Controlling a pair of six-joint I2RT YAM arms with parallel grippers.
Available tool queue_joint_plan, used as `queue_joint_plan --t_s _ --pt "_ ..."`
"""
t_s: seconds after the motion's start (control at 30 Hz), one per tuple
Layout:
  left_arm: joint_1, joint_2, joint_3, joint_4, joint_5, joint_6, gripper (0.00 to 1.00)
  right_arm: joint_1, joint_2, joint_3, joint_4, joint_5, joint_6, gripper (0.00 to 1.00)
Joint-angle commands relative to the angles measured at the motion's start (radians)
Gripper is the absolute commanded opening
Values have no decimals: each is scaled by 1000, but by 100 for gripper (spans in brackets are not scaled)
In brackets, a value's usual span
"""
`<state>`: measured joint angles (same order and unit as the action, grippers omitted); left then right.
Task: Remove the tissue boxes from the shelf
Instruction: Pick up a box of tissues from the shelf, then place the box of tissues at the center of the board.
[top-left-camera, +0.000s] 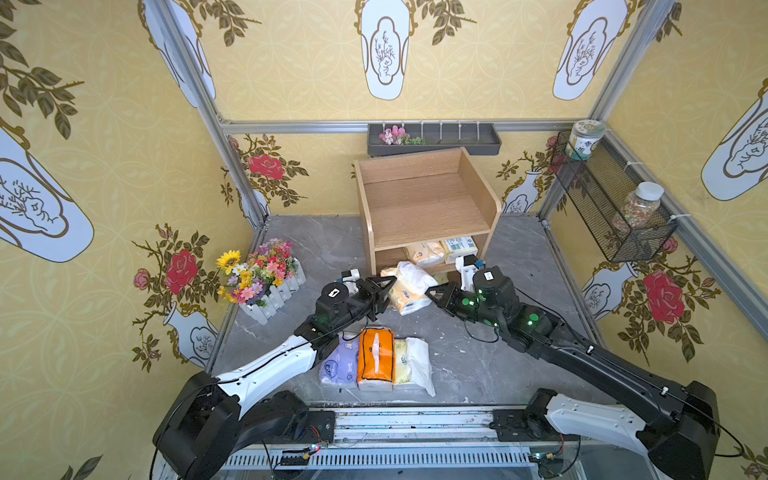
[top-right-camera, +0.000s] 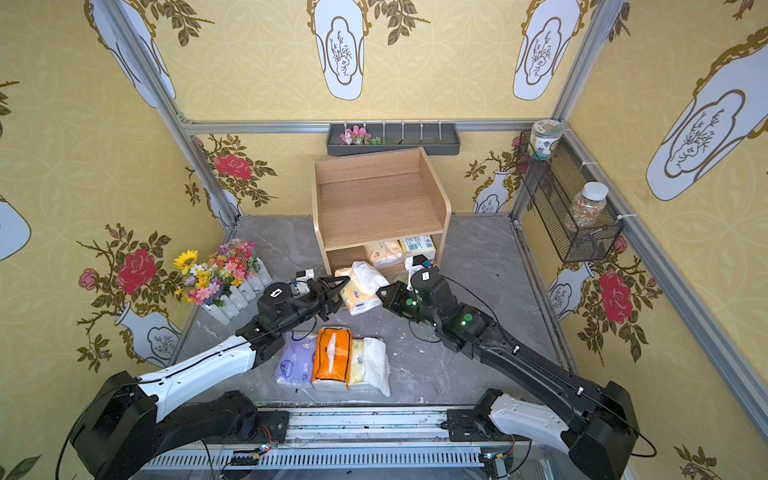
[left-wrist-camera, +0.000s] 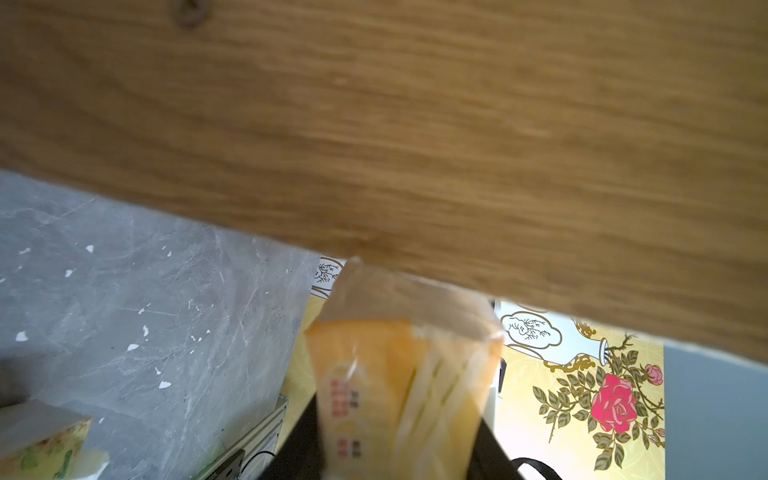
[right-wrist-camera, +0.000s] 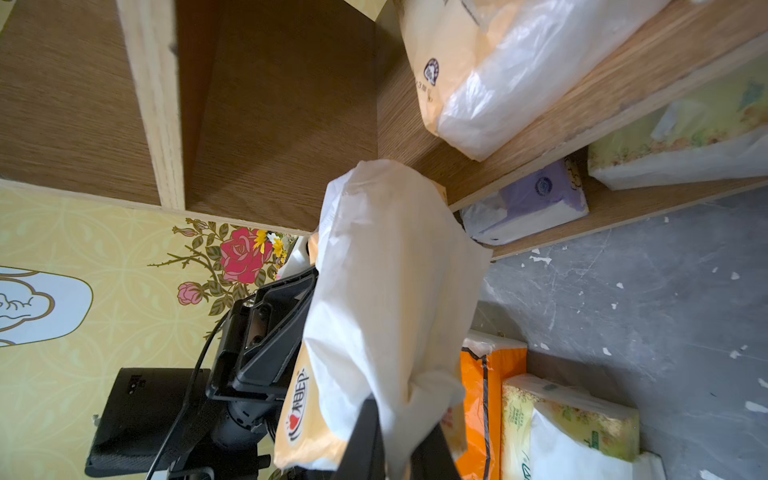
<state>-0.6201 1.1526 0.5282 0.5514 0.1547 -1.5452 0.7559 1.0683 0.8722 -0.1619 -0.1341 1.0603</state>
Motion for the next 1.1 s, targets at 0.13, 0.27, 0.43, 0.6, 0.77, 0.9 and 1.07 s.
queue_joint_plan --t_s 0.13,0.27,0.43,0.6,0.77,0.9,1.07 --pt "-18 30 29 25 -1 61 32 1 1 83 -206 -50 -81 19" --pt "-46 24 24 15 -32 72 27 -1 -10 126 -320 -18 -122 59" --pt "-93 26 27 -33 -57 110 26 -19 -21 222 -507 54 -225 69" --pt "-157 28 22 -77 -83 146 26 -51 8 362 -682 63 -365 78" --pt "-245 75 58 -123 -90 192 25 -94 23 451 -796 80 -442 79" --pt "-332 143 124 -201 -95 239 23 -138 6 456 -797 76 -447 79" --pt "-408 226 169 -228 -87 229 23 -144 -12 435 -778 54 -432 90"
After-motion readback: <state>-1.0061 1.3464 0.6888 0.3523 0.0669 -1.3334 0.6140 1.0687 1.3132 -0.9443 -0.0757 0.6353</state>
